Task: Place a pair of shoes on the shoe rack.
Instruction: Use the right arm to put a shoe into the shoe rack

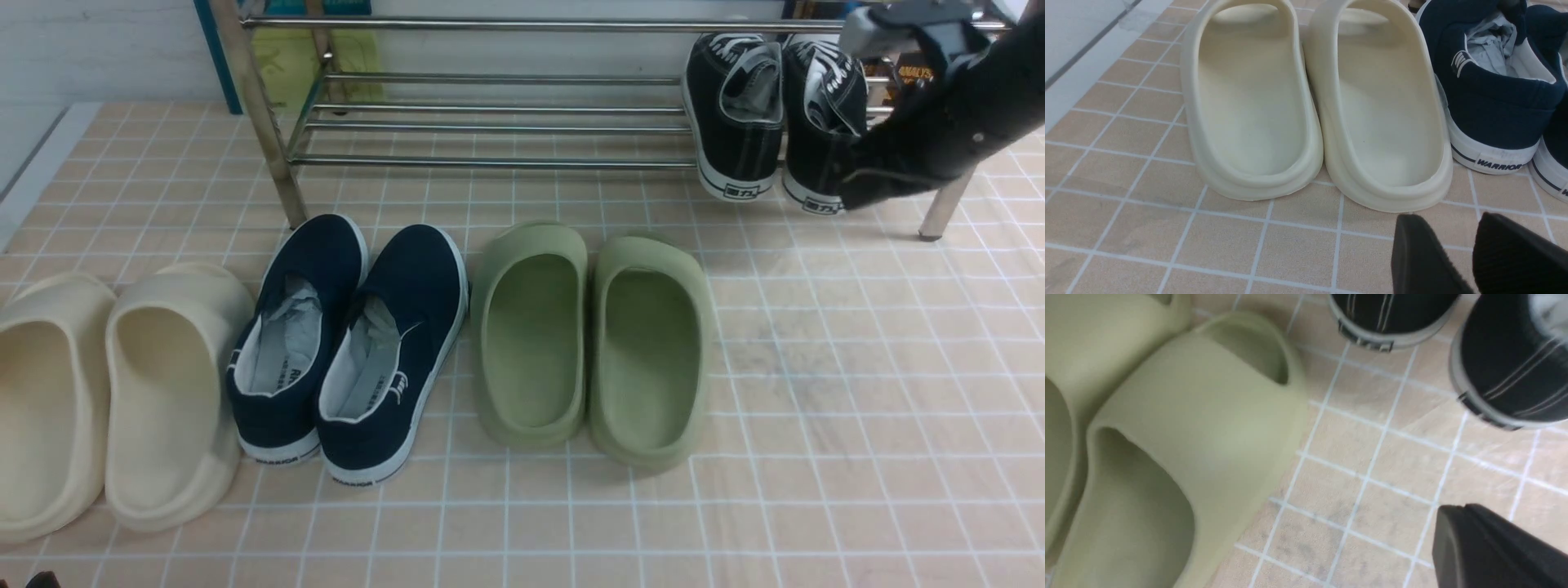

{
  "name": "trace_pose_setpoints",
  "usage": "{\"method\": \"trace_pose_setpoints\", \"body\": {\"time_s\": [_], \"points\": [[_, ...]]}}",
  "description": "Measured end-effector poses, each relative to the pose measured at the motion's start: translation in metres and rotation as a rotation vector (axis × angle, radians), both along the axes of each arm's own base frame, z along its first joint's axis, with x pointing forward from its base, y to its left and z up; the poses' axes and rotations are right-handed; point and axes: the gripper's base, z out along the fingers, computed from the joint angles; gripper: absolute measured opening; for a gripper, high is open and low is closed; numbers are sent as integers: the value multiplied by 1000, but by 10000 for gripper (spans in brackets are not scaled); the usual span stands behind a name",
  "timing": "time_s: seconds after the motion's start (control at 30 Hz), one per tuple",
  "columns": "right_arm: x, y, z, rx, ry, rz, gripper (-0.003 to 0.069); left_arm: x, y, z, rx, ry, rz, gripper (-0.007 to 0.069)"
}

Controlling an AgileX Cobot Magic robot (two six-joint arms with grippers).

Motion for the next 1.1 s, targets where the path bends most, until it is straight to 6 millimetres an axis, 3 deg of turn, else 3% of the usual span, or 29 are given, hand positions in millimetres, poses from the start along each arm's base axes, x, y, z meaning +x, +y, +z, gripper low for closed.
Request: {"method": "trace_pose_setpoints", "body": {"time_s": [0.13,0.27,0.77,1.1], "points": [[22,-1,-39,-7,-9,-27,-18,0,0,0,0,0,0,239],[32,-2,-54,-17,-42,-51,-18,0,0,0,0,0,0,239],[37,-5,-56,-84,-108,-46,-6,0,0,0,0,0,0,239],[37,-5,-56,-22,-80,-145,27,0,0,0,0,0,0,239]]}}
